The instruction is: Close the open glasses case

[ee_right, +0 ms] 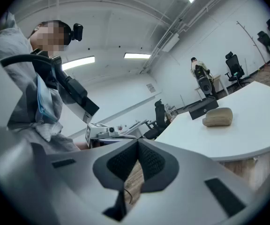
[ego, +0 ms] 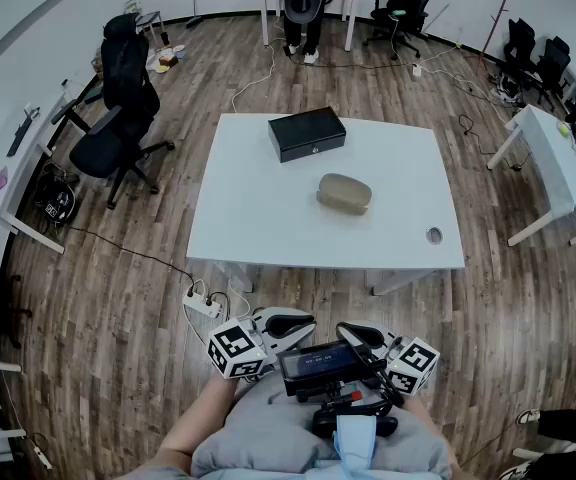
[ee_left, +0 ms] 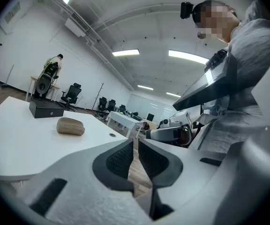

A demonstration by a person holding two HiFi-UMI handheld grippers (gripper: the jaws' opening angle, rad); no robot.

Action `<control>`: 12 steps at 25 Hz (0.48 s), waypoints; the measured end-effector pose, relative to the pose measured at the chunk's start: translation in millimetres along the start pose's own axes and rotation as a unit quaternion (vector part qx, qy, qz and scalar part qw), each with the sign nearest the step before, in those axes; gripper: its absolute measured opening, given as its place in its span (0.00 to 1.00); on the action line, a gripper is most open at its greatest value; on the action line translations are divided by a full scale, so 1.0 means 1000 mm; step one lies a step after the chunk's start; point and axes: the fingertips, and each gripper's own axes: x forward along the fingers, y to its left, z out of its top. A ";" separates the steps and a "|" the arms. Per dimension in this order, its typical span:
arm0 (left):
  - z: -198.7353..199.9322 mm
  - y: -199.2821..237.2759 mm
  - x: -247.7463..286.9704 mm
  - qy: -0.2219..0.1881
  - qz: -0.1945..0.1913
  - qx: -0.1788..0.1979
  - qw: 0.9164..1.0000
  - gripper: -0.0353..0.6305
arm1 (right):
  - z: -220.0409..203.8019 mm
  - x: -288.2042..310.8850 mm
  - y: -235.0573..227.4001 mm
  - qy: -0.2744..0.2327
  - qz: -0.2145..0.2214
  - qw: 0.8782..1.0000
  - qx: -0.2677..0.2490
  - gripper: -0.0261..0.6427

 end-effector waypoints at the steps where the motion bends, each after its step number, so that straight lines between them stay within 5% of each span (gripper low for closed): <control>1: 0.000 0.003 -0.001 0.000 0.000 0.000 1.000 0.12 | 0.000 0.003 -0.001 -0.001 0.000 1.000 0.000 0.08; 12: -0.001 0.009 0.001 0.000 -0.010 -0.006 1.000 0.12 | 0.001 0.004 -0.002 -0.013 0.006 1.000 0.014 0.08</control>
